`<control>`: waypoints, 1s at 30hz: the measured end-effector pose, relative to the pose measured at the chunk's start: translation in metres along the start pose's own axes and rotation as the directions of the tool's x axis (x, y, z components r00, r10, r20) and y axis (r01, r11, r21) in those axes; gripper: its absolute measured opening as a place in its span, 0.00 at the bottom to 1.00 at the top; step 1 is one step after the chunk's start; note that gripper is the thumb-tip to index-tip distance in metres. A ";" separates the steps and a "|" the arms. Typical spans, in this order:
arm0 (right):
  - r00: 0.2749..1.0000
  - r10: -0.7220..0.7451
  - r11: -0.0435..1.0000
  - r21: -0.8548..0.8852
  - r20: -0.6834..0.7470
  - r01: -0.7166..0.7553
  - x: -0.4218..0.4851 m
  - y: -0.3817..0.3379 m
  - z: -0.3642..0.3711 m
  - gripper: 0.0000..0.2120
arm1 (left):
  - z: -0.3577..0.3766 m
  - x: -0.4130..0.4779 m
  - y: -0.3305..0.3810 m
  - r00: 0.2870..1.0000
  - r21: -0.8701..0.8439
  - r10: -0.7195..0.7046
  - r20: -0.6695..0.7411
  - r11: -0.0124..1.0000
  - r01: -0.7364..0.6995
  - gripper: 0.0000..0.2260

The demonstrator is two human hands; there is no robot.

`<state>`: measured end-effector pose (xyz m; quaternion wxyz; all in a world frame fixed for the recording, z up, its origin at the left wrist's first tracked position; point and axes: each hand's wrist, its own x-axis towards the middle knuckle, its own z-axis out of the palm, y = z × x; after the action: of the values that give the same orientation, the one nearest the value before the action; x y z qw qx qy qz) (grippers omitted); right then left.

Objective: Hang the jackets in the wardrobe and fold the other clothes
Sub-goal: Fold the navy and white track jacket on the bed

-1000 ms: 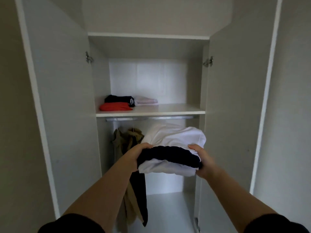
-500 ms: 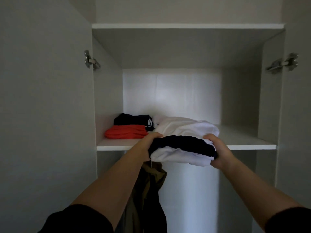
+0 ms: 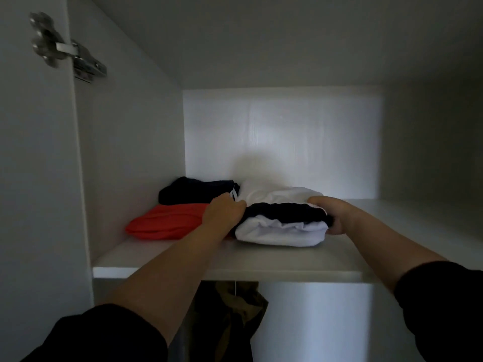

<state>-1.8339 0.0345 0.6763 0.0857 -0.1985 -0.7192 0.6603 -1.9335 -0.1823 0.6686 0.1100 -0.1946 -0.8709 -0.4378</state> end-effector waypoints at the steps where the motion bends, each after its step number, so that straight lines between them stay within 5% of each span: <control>1: 1.000 0.022 0.998 -0.056 0.002 -0.022 0.012 -0.002 -0.001 0.10 | 0.005 0.009 -0.001 0.985 0.250 0.143 -0.095 0.961 -0.115 0.08; 3: 1.000 0.010 0.982 -0.190 0.023 -0.005 0.031 -0.005 0.001 0.07 | 0.015 0.027 0.003 0.942 0.447 0.311 -0.128 0.865 -0.225 0.10; 5: 0.999 -0.033 0.923 -0.383 0.021 0.039 0.049 -0.011 0.002 0.05 | 0.031 0.045 0.011 0.939 0.495 0.343 0.030 0.811 -0.312 0.14; 9: 0.996 -0.071 0.735 -0.678 -0.045 0.022 0.073 -0.030 0.007 0.10 | 0.061 0.073 0.012 0.929 0.473 0.108 0.353 0.836 -0.277 0.23; 11: 0.944 -0.307 0.539 -0.840 -0.120 0.069 0.089 -0.039 0.009 0.25 | 0.069 0.085 0.008 0.914 0.532 0.082 0.398 0.791 -0.302 0.25; 13: 0.851 -0.520 0.472 -0.854 -0.069 0.219 0.099 -0.036 0.015 0.30 | 0.076 0.094 0.002 0.898 0.569 0.094 0.430 0.744 -0.350 0.25; 14: 0.860 -0.509 0.449 -0.848 0.017 0.282 0.103 -0.033 0.019 0.28 | 0.077 0.097 0.000 0.885 0.586 0.103 0.455 0.713 -0.385 0.25; 18: 0.949 -0.221 0.555 -0.771 0.223 0.311 0.114 -0.005 0.023 0.19 | 0.077 0.107 -0.012 0.877 0.559 0.131 0.462 0.725 -0.402 0.25; 26: 0.929 -0.352 0.382 -0.890 0.110 0.250 0.086 -0.005 0.029 0.18 | 0.066 0.079 0.000 0.886 0.494 0.153 0.438 0.783 -0.379 0.24; 30: 0.920 -0.385 0.332 -0.920 0.071 0.210 0.047 -0.002 0.024 0.15 | 0.054 0.042 0.014 0.837 0.318 0.322 0.442 0.817 -0.482 0.18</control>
<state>-1.8863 0.0308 0.6694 0.1391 -0.1293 -0.9756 0.1103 -1.9666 -0.1208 0.6623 0.0752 -0.4276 -0.8859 -0.1632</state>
